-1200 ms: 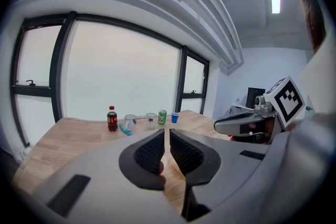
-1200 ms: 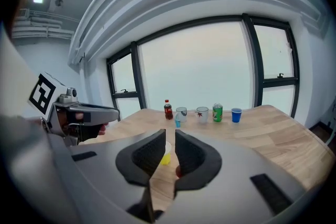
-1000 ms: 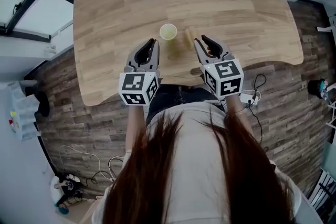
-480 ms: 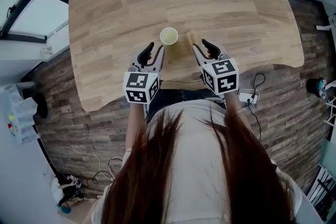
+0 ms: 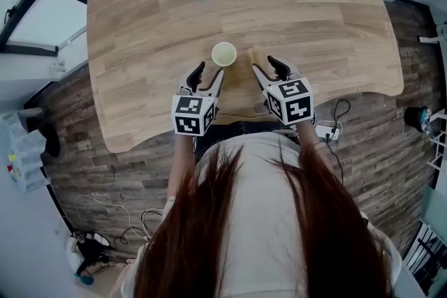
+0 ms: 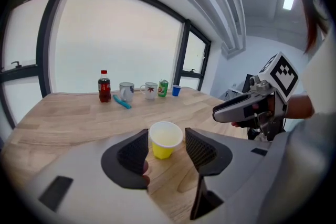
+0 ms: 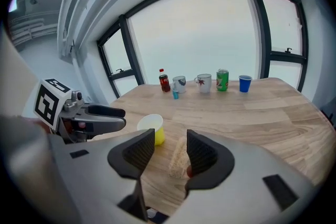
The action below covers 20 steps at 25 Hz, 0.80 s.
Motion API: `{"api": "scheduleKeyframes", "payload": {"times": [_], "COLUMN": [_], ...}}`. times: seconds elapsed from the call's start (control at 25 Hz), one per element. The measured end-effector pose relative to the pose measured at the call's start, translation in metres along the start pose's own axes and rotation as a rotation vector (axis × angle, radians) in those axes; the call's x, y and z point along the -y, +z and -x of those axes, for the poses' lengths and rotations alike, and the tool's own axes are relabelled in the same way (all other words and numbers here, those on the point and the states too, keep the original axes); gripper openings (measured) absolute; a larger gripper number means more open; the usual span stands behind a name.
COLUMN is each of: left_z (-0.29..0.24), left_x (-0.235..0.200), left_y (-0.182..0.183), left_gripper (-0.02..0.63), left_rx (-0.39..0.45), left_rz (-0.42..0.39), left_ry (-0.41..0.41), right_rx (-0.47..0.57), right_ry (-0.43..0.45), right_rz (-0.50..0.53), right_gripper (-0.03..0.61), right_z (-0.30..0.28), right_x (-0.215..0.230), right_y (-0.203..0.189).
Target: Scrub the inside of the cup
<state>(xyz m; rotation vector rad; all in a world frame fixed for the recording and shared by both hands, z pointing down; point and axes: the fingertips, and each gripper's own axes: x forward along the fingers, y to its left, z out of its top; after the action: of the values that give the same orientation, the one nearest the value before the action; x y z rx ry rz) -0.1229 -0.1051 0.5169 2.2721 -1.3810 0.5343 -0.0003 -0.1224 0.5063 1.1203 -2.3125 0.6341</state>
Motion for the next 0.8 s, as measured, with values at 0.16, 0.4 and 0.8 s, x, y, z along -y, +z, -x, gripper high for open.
{"api": "scheduleKeyframes", "payload": {"times": [0.16,0.4,0.8], "left_z": [-0.013,-0.032,-0.056], "left_x": [-0.001,-0.006,-0.005], "left_y": [-0.011,-0.03,-0.055], "left_gripper": [0.248,0.285,0.304], "left_rx": [-0.033,-0.071,-0.126], "left_rz": [0.004,0.019,0.005], "left_ry": [-0.003,0.026,0.04], "right_rx": [-0.023,-0.069,-0.154], "right_ry": [0.006,0.015,0.005], "right_rz": [-0.01,-0.014,-0.062], "right_gripper": [0.201,0.222,0.245], "right_z": [-0.008,-0.02,-0.033], "right_x": [0.004,0.007,0.014], "right_y": [-0.004,-0.014,-0.039]}}
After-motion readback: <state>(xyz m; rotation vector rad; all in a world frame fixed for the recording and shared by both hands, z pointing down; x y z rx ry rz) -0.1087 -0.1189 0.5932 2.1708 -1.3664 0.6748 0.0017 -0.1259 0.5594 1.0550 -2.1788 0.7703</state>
